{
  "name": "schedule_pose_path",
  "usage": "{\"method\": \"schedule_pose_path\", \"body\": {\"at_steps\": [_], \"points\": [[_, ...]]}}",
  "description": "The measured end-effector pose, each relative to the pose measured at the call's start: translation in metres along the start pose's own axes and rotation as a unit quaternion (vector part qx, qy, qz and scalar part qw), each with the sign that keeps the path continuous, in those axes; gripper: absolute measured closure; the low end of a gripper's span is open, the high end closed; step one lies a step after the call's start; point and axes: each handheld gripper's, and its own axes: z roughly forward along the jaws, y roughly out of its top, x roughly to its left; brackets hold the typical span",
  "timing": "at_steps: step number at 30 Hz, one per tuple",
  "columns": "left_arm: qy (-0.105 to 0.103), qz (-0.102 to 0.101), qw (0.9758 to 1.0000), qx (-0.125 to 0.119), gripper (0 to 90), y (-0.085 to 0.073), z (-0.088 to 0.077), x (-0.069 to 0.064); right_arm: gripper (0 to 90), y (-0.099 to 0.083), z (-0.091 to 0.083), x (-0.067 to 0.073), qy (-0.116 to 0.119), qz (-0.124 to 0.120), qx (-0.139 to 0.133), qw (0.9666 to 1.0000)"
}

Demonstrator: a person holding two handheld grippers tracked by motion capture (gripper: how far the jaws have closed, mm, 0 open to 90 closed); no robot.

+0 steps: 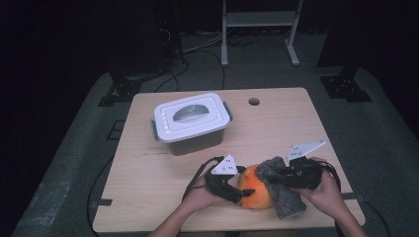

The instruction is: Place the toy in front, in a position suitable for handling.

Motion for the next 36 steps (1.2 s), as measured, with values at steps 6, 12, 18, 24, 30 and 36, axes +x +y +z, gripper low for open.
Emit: {"method": "schedule_pose_path", "body": {"at_steps": [6,12,18,24,30,36], "points": [[0.0,0.038,0.9993,-0.006,28.8,0.003,0.0,-0.008,73.6,0.014,-0.006,0.014,-0.003,-0.031,-0.008,0.9995],[0.008,0.056,0.9984,-0.002,28.6,0.001,-0.002,-0.009,73.7,0.032,0.003,0.012,-0.002,-0.051,-0.002,0.9987],[0.002,0.043,0.9991,-0.002,26.8,0.0,-0.003,-0.004,73.7,0.002,-0.005,-0.016,-0.012,0.006,-0.005,0.9999],[-0.004,0.037,0.9993,0.008,16.2,0.005,0.003,-0.01,73.7,-0.015,-0.008,-0.023,-0.01,0.029,-0.02,0.9993],[0.019,0.033,0.9991,0.017,24.5,0.003,0.0,-0.003,74.1,-0.016,-0.007,-0.012,-0.01,0.019,-0.018,0.9996],[0.02,-0.023,0.9995,0.001,24.9,-0.001,-0.009,0.014,74.2,-0.018,-0.004,0.001,-0.001,0.008,-0.015,0.9998]]}}
